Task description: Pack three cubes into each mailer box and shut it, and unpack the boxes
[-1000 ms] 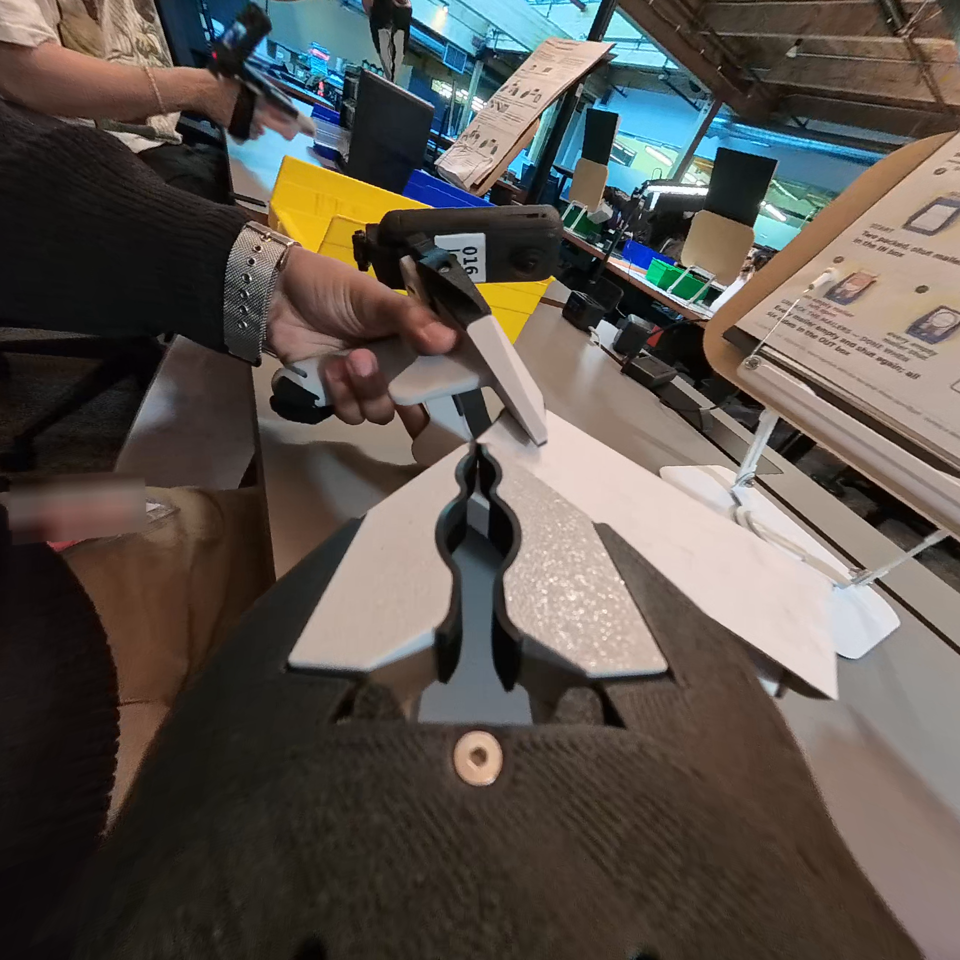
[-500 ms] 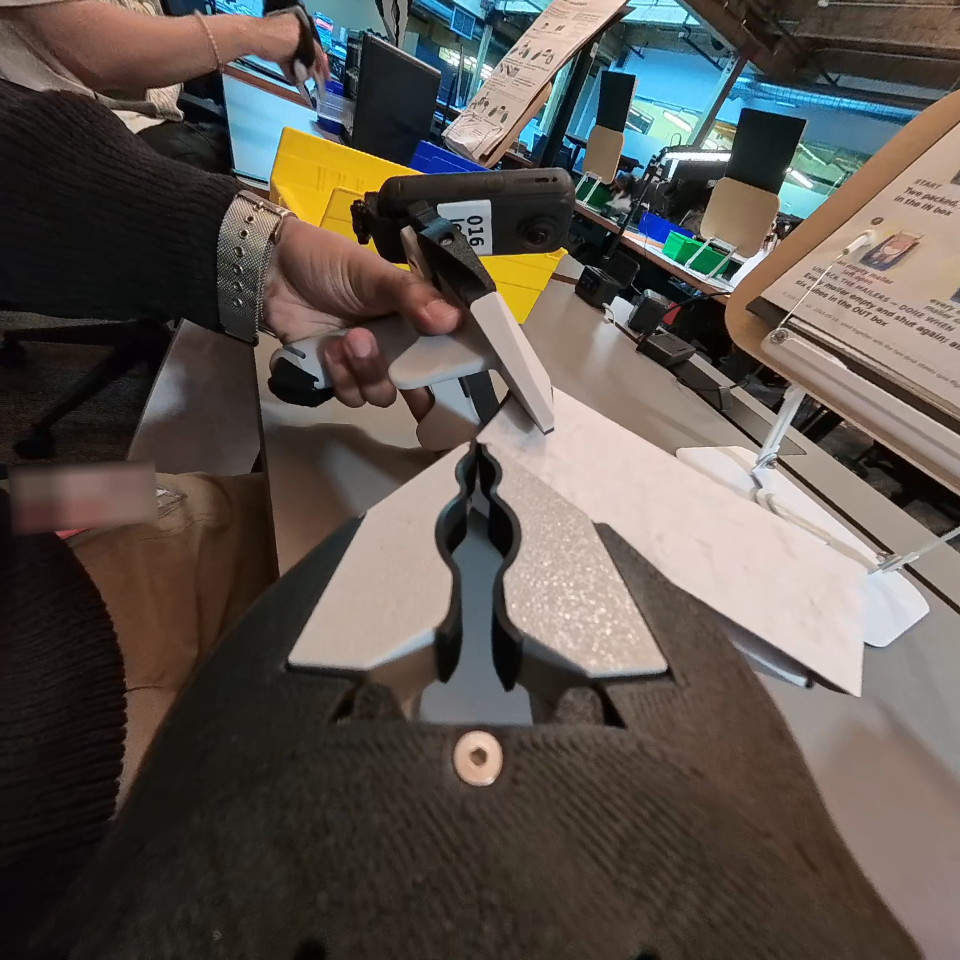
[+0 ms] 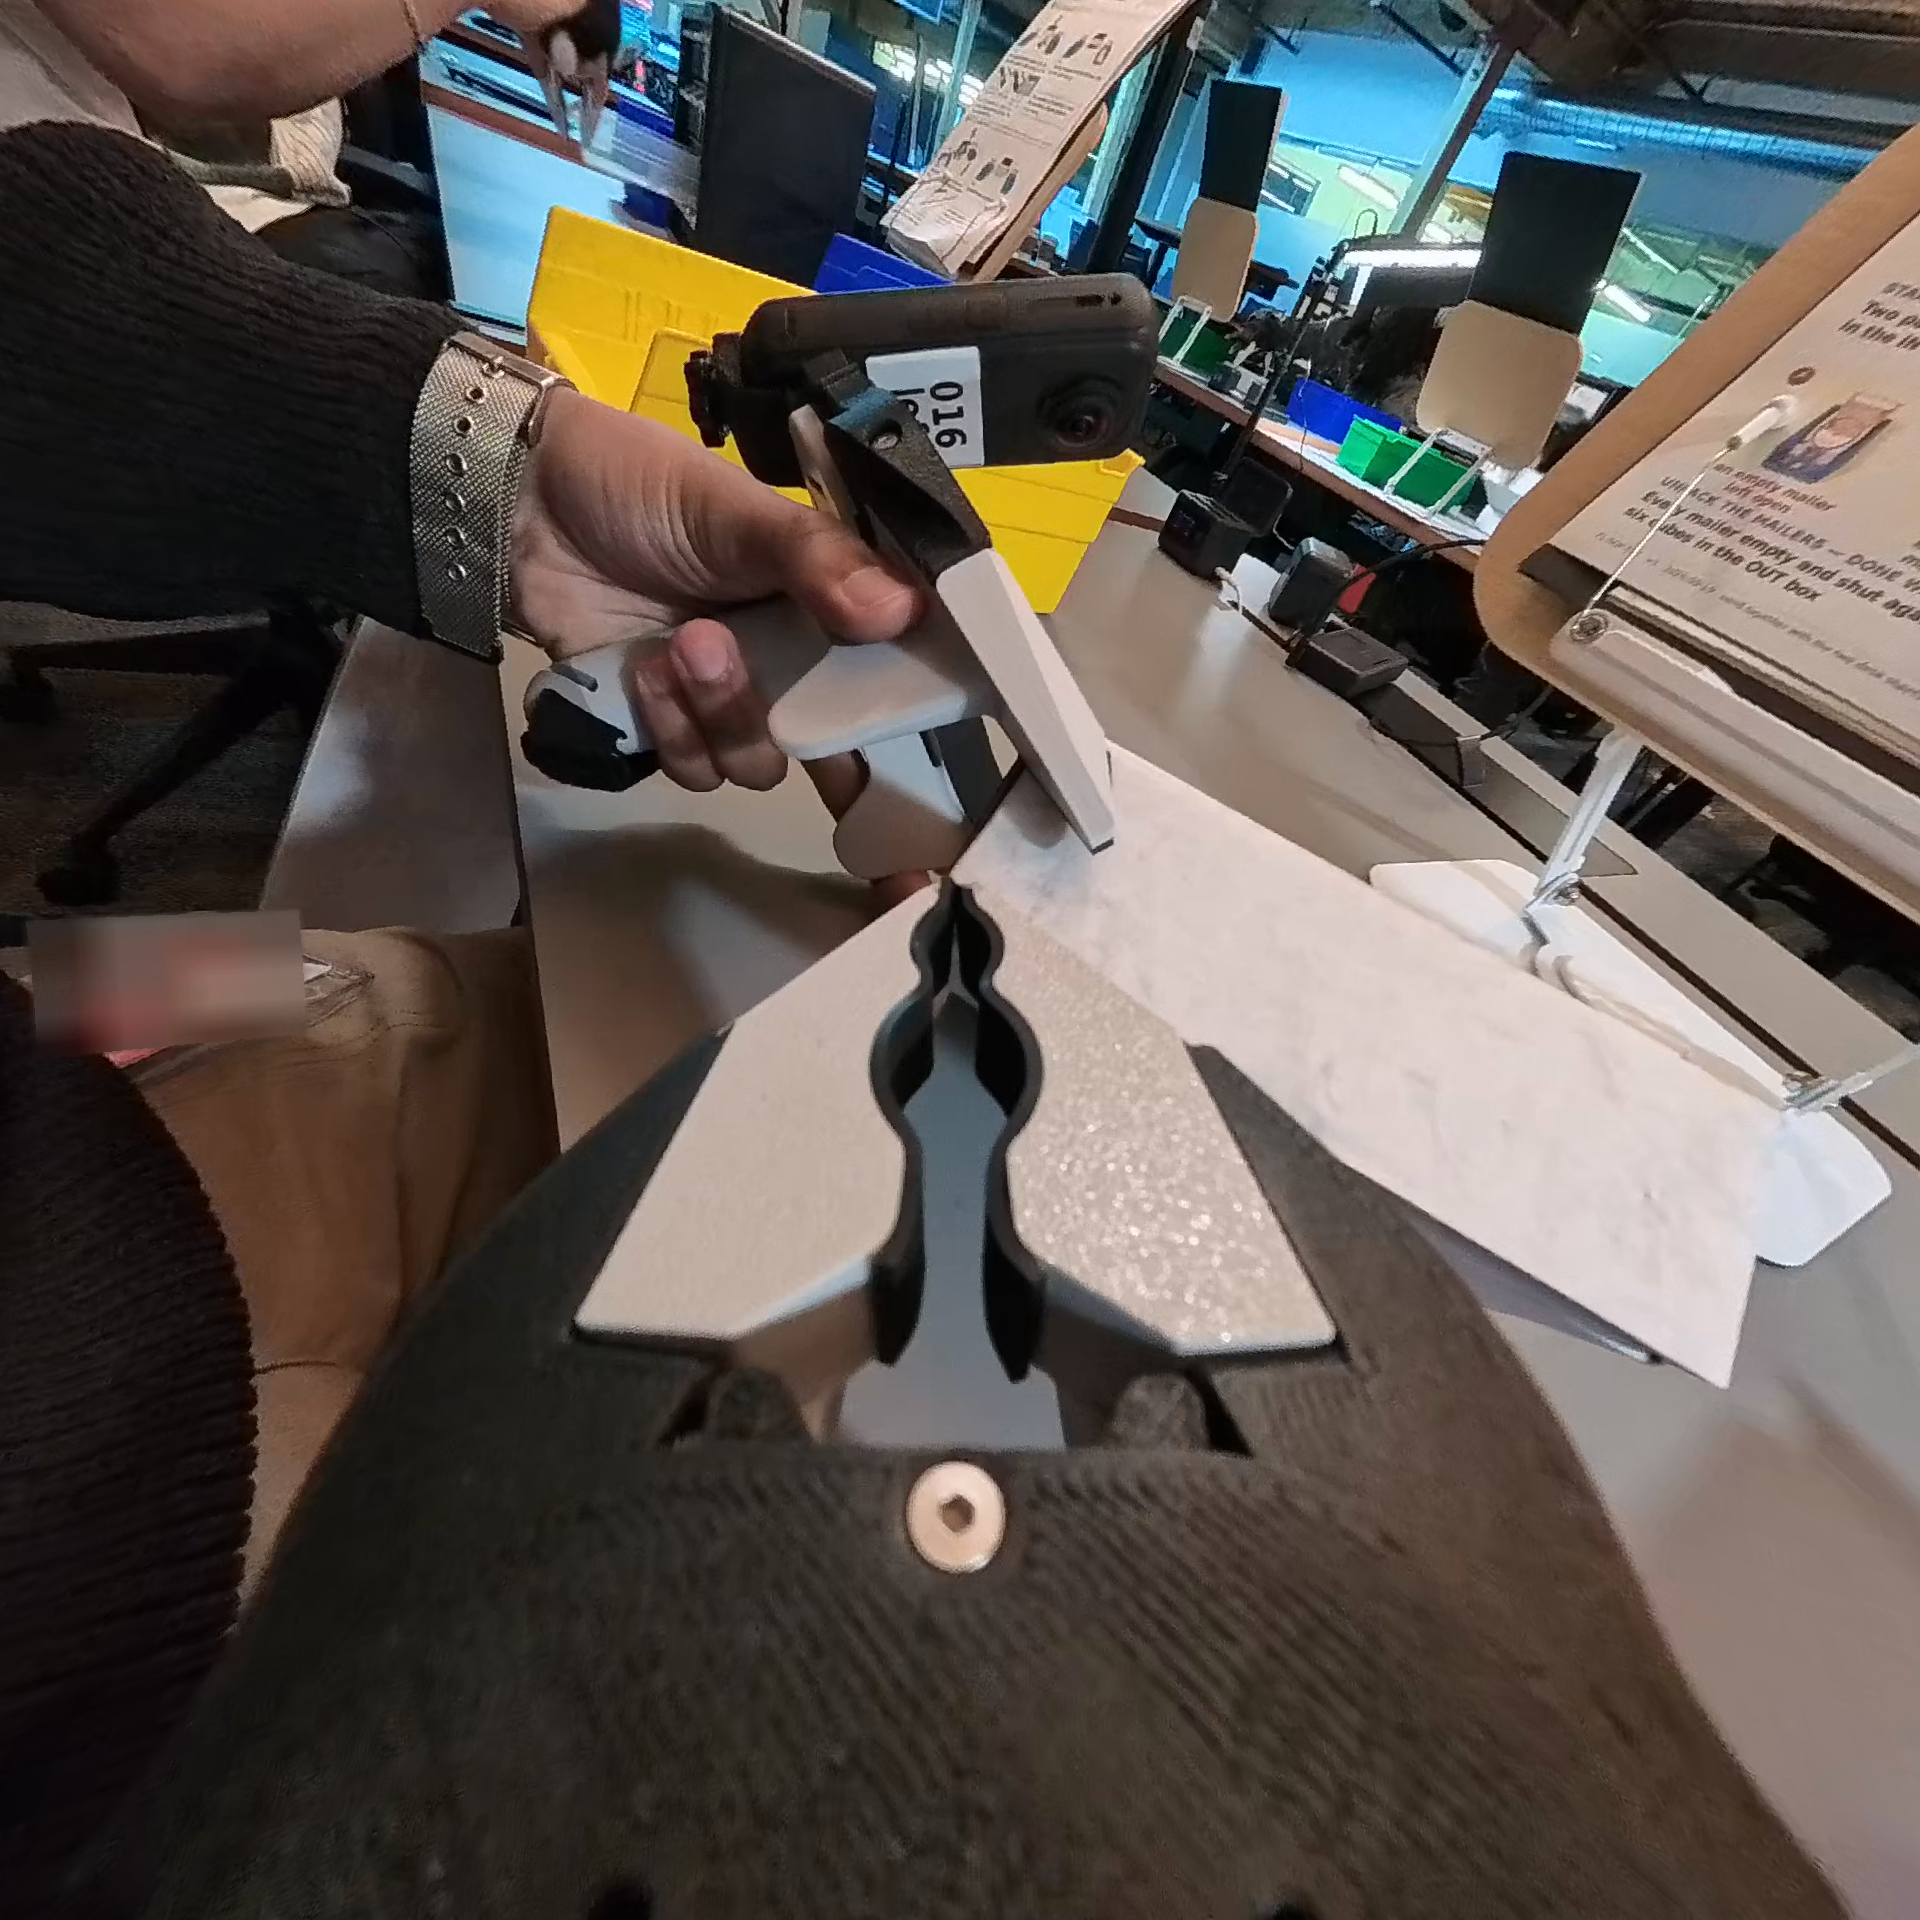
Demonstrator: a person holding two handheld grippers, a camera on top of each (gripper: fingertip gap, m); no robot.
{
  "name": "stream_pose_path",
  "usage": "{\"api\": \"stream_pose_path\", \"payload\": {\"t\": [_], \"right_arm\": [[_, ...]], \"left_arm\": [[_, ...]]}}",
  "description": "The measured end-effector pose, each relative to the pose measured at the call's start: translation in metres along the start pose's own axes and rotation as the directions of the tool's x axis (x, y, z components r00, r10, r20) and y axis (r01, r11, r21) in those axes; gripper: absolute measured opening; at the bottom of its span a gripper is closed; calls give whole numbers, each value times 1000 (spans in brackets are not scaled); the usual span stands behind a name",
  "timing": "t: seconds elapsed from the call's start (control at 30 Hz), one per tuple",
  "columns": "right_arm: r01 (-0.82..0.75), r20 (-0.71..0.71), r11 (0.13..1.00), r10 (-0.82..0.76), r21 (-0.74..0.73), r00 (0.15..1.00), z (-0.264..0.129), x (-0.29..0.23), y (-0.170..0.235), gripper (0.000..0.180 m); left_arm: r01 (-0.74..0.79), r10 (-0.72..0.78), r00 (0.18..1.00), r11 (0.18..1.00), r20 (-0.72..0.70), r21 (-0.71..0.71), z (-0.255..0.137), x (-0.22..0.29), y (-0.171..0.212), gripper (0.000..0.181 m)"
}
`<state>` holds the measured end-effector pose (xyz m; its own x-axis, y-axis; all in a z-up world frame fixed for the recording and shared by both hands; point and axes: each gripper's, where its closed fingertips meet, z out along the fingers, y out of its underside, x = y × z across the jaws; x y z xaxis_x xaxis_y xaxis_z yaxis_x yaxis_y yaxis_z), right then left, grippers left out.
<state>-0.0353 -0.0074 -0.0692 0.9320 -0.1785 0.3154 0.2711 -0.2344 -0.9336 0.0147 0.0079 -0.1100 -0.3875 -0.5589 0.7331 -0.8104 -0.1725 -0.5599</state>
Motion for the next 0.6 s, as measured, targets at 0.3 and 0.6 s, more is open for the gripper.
{"api": "stream_pose_path", "payload": {"t": [0.3,0.6], "right_arm": [[4,-17,1000,-4,-26,1000,3,1,3,0],[14,-13,1000,-15,-19,1000,3,0,2,0]], "left_arm": [[5,-5,1000,1000,-3,-6,0,-1,0,129],[-5,5,1000,1000,-7,-11,-1,-1,1,129]]}}
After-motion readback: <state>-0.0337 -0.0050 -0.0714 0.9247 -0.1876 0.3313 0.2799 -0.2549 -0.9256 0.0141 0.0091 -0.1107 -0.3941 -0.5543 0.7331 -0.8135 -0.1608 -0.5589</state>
